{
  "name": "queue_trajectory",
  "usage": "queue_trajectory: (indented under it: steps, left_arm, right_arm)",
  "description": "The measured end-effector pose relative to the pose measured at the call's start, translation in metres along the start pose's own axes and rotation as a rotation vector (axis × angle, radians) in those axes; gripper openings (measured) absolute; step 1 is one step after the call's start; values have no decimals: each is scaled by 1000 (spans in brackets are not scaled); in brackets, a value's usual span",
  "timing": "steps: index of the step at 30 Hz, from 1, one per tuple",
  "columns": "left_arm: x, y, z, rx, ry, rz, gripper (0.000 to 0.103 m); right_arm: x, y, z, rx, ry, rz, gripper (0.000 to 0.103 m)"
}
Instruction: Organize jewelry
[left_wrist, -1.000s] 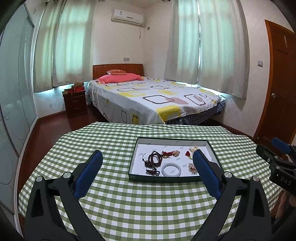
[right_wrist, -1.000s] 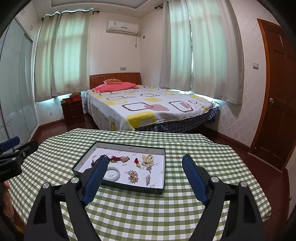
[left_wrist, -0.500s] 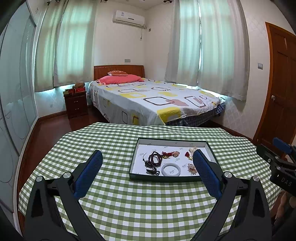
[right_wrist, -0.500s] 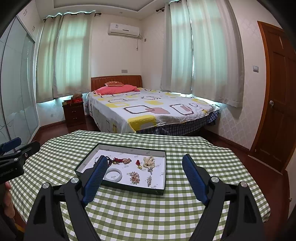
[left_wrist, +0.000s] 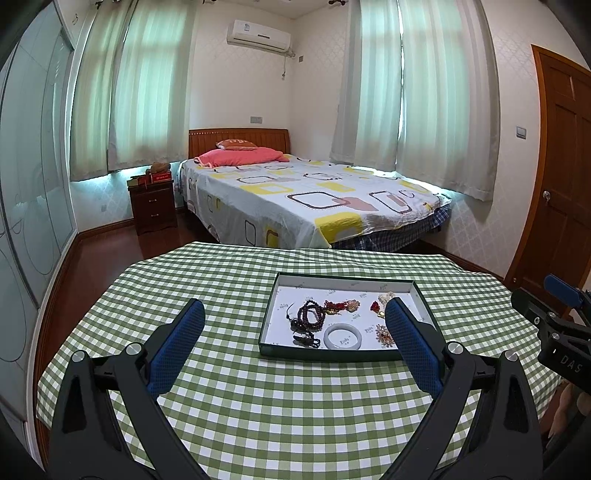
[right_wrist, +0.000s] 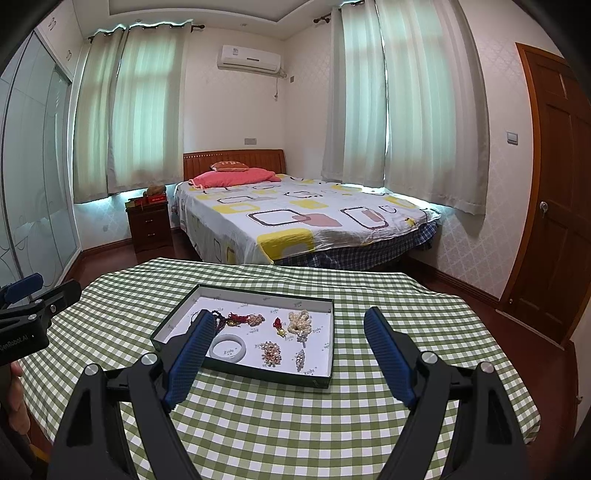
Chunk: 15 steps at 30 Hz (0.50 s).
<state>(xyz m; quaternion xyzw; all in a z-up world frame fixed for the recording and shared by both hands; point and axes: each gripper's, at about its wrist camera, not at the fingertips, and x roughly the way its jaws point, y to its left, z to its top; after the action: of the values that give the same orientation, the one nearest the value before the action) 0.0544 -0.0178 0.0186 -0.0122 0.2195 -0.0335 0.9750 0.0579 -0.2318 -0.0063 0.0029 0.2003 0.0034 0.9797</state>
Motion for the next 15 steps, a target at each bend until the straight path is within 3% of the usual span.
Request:
queue_trajectory:
  steps: [15]
  left_arm:
    - [-1,1,-1,-1,-1,1,96]
  right_arm:
    - [0,1,0,-1,2,1,80]
